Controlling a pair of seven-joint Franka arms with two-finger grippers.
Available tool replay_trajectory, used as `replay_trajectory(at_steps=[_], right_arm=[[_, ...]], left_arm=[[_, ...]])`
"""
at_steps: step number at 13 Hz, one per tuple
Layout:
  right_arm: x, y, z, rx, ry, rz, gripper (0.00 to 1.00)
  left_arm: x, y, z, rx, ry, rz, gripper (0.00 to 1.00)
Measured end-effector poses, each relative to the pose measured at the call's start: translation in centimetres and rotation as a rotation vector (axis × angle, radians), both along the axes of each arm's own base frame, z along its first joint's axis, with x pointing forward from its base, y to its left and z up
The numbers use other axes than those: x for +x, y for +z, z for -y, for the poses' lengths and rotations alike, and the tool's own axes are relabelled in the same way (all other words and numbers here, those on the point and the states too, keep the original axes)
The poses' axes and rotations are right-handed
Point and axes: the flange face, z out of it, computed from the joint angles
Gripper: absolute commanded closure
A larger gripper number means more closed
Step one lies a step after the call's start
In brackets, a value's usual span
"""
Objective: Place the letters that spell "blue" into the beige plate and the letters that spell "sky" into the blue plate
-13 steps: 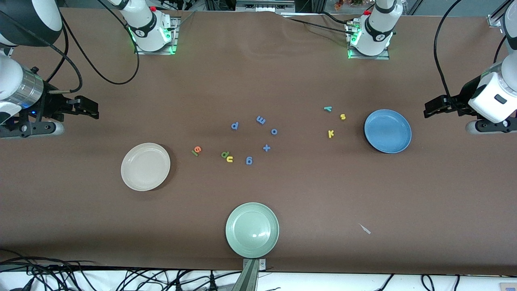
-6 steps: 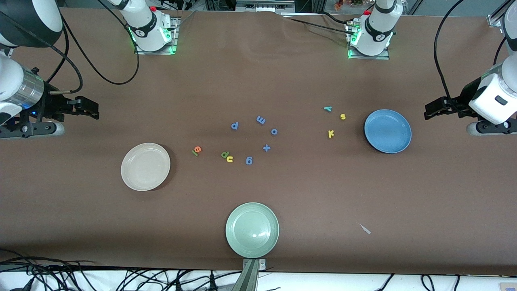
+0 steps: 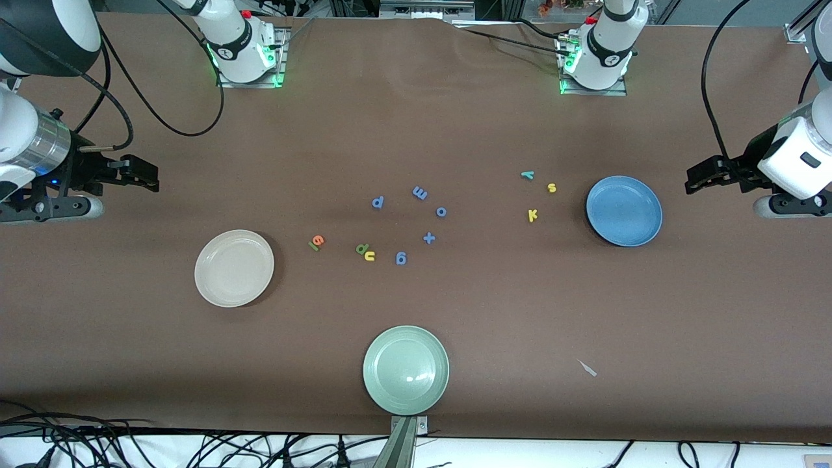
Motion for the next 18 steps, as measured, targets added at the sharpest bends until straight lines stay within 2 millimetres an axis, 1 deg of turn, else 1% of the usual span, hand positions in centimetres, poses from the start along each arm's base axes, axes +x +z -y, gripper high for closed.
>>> replay_trajectory(at_steps=[14, 18], right_arm=[[0.0, -0.5, 0.0, -0.001, 0.0, -0.012, 0.0], [0.0, -0.6, 0.0, -0.002, 0.0, -0.014, 0.0]], left_arm=[[0.0, 0.3, -0.1, 0.0, -0.003, 0.006, 0.0], [0.1, 1.0, -0.1, -0.001, -0.004, 0.023, 0.0]])
